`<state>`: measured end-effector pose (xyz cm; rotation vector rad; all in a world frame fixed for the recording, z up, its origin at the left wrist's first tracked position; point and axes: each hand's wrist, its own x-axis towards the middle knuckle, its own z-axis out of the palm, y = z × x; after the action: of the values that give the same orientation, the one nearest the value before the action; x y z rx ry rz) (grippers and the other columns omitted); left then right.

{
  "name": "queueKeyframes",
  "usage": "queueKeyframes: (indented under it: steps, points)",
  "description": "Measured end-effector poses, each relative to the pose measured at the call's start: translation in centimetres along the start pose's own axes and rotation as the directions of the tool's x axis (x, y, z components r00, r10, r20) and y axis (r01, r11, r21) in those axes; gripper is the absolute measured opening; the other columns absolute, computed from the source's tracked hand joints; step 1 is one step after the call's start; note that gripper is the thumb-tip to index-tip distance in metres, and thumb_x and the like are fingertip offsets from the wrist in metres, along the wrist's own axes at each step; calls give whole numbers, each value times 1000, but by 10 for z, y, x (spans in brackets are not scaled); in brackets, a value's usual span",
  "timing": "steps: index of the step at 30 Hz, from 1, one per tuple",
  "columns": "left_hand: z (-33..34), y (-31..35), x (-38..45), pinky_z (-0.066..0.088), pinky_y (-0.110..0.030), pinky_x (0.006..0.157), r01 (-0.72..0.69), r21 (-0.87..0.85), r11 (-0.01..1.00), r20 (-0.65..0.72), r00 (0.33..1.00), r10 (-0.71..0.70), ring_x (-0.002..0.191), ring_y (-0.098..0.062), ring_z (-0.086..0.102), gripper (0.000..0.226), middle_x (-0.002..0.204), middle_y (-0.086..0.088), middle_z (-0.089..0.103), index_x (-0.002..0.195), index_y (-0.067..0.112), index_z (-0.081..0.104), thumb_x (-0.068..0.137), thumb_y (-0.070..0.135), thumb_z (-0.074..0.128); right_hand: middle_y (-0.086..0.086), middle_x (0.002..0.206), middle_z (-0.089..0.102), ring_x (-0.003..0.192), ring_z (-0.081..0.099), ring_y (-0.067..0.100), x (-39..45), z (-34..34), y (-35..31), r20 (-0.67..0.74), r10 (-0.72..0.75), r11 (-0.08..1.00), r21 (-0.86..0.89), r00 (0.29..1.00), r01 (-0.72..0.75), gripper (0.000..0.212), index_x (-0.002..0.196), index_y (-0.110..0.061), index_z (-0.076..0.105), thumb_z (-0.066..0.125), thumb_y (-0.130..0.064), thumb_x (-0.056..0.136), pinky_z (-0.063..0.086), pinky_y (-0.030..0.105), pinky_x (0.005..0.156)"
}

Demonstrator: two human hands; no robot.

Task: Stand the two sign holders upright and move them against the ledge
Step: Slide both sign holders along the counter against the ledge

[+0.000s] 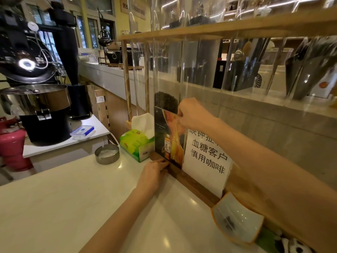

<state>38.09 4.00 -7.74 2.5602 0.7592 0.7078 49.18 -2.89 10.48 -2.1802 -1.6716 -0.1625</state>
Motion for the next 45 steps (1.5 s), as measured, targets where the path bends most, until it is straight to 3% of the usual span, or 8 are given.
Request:
queueKeyframes:
  steps: [8, 15, 19, 23, 26, 34, 40, 45]
  points:
    - [3, 1, 1, 46, -32, 96, -15, -14, 1000, -24, 1000, 15, 110, -23, 60, 27, 118, -6, 66, 112, 13, 64, 86, 11, 54, 16, 84, 64, 74, 62, 26, 3, 1, 3, 5, 14, 1000, 7, 1000, -14, 7, 88, 3, 62, 58, -2, 84, 52, 29, 61]
    - [6, 1, 0, 45, -35, 100, -1, -13, 1000, -36, 999, 1, 112, -25, 59, 28, 122, -8, 64, 112, 12, 63, 86, 12, 55, 4, 67, 51, 58, 50, 15, 2, 1, 3, -14, 19, 1000, 2, 1000, -19, 6, 86, 0, 62, 56, -3, 85, 38, 17, 47]
    - [6, 2, 1, 43, -33, 100, 12, -6, 1000, -34, 999, -12, 113, -26, 58, 28, 123, -9, 63, 112, 11, 63, 86, 12, 55, 17, 85, 65, 67, 58, 22, 0, 0, 3, -3, -1, 1000, 20, 1000, 1, 12, 92, 3, 63, 56, -5, 86, 40, 18, 50]
    - [-1, 8, 0, 46, -33, 92, 18, 27, 999, 4, 1000, -18, 109, -24, 59, 25, 116, -7, 66, 108, 13, 65, 88, 18, 52, 4, 65, 55, 54, 47, 12, -5, -11, 7, 83, 59, 994, 85, 995, -66, 32, 89, 3, 64, 56, -28, 87, 35, 19, 48]
    - [-7, 19, -6, 45, -32, 91, -2, 46, 999, -7, 1000, 2, 109, -20, 57, 24, 115, -3, 67, 108, 18, 66, 89, 23, 51, 3, 70, 57, 61, 52, 15, -16, -26, 14, 80, 85, 987, 132, 993, -95, 38, 92, -1, 65, 55, -37, 87, 39, 22, 53]
    - [5, 43, -25, 42, -31, 98, -184, 149, 972, 39, 983, 180, 119, -22, 53, 29, 123, -6, 64, 113, 13, 63, 86, 10, 52, 10, 85, 68, 63, 57, 11, -57, -27, 19, 7, 116, 992, 49, 993, -116, 19, 93, -2, 67, 65, -16, 80, 44, 15, 51]
    - [2, 47, -28, 57, -24, 53, -273, 247, 930, 22, 961, 276, 65, -18, 72, 27, 68, 0, 76, 67, 18, 75, 44, 9, 86, 18, 84, 71, 71, 68, 25, -59, -18, 18, -117, 100, 995, 26, 988, -98, 14, 85, 2, 69, 64, -10, 80, 59, 41, 69]
    - [2, 48, -28, 56, -35, 77, -244, 187, 952, 28, 969, 244, 92, -28, 69, 22, 94, -12, 75, 91, 9, 73, 70, 4, 69, 20, 82, 72, 71, 68, 27, -58, -18, 19, -141, 115, 993, 14, 983, -114, 14, 84, 4, 69, 64, -9, 80, 59, 44, 69]
